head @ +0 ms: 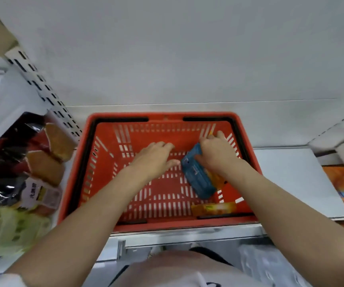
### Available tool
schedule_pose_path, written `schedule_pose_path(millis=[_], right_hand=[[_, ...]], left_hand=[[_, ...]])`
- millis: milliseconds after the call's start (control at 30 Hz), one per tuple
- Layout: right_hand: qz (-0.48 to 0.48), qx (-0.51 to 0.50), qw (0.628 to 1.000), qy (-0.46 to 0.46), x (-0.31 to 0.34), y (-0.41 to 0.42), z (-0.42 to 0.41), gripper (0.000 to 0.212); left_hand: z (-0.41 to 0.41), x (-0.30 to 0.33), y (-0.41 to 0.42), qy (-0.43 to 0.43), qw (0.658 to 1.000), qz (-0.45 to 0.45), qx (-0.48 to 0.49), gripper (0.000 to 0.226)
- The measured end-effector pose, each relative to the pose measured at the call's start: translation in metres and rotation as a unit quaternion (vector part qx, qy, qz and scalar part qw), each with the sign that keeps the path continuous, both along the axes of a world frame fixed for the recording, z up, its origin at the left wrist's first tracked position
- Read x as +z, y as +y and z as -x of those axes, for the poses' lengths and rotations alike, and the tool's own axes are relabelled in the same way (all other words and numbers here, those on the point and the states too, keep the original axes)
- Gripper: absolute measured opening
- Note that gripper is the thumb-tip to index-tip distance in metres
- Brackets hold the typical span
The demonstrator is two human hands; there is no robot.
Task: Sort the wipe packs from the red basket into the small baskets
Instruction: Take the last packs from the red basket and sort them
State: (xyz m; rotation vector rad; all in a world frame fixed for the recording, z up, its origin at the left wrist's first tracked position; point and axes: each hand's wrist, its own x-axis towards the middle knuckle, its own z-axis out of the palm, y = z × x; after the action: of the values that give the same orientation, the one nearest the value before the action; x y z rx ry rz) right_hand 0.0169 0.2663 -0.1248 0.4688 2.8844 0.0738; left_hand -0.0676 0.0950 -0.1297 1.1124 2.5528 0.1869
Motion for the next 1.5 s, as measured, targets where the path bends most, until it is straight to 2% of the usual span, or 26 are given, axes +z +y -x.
schedule_pose_path(millis=[133, 267, 367, 467, 533, 600, 667, 733, 767, 900, 1033, 1100, 1200, 1300, 1333, 1433, 1500], right_hand=[[-0.080, -0.001, 0.996, -0.033, -0.009, -0.012, 0.025, 0.029], [-0.089, 0.016, 0.994, -0.058, -0.019, -0.017, 0.044, 0.027], [-0.121, 0.078, 0.985, -0.094, -0.033, -0.032, 0.045, 0.029], [-0.145, 0.098, 0.976, -0.127, -0.044, -0.048, 0.038, 0.036], [-0.082, 0.087, 0.991, -0.059, -0.041, -0.046, 0.034, 0.038], [-0.014, 0.043, 0.998, 0.048, -0.033, -0.034, 0.032, 0.039], [0.003, -0.047, 0.994, 0.097, -0.027, -0.019, 0.027, 0.059], [0.032, -0.118, 0.992, 0.042, -0.027, -0.008, 0.020, 0.081], [0.061, -0.127, 0.990, 0.010, -0.029, -0.003, 0.018, 0.082], [0.197, -0.146, 0.969, 0.004, -0.025, 0.019, 0.016, 0.065], [0.190, -0.188, 0.960, -0.079, -0.023, 0.021, 0.005, 0.053], [0.218, -0.192, 0.953, -0.088, -0.023, 0.019, 0.001, 0.051], [0.272, -0.189, 0.942, -0.062, -0.012, 0.025, 0.002, 0.053], [0.348, -0.206, 0.914, -0.040, -0.008, 0.032, 0.000, 0.055], [0.373, -0.221, 0.900, -0.035, -0.009, 0.032, -0.004, 0.056], [0.445, -0.255, 0.858, -0.020, -0.014, 0.031, -0.013, 0.058], [0.478, -0.263, 0.838, -0.010, -0.016, 0.031, -0.017, 0.050]], left_hand=[[0.012, -0.012, 0.002, -0.052, 0.998, 0.014, -0.024, 0.062], [0.020, -0.024, -0.008, -0.071, 0.997, 0.013, 0.006, 0.063], [0.027, -0.028, -0.018, -0.093, 0.995, 0.021, 0.030, 0.066], [0.033, -0.027, -0.026, -0.102, 0.993, 0.022, 0.057, 0.068], [0.036, -0.027, -0.031, -0.096, 0.992, 0.015, 0.077, 0.069], [0.037, -0.028, -0.035, -0.099, 0.991, 0.014, 0.088, 0.070], [0.037, -0.029, -0.034, -0.107, 0.990, 0.012, 0.088, 0.070], [0.036, -0.028, -0.029, -0.125, 0.989, 0.005, 0.081, 0.071], [0.035, -0.029, -0.025, -0.133, 0.988, 0.006, 0.078, 0.071], [0.027, -0.029, -0.003, -0.185, 0.980, -0.011, 0.075, 0.072], [0.015, -0.031, 0.019, -0.227, 0.971, -0.024, 0.065, 0.073], [0.009, -0.036, 0.030, -0.304, 0.946, -0.064, 0.089, 0.066], [0.000, -0.042, 0.044, -0.492, 0.836, -0.164, 0.182, 0.062], [-0.003, -0.045, 0.055, -0.560, 0.762, -0.208, 0.249, 0.057], [-0.003, -0.046, 0.057, -0.569, 0.747, -0.211, 0.271, 0.055], [-0.001, -0.044, 0.059, -0.582, 0.729, -0.193, 0.304, 0.052], [0.000, -0.041, 0.060, -0.598, 0.714, -0.196, 0.306, 0.048]])
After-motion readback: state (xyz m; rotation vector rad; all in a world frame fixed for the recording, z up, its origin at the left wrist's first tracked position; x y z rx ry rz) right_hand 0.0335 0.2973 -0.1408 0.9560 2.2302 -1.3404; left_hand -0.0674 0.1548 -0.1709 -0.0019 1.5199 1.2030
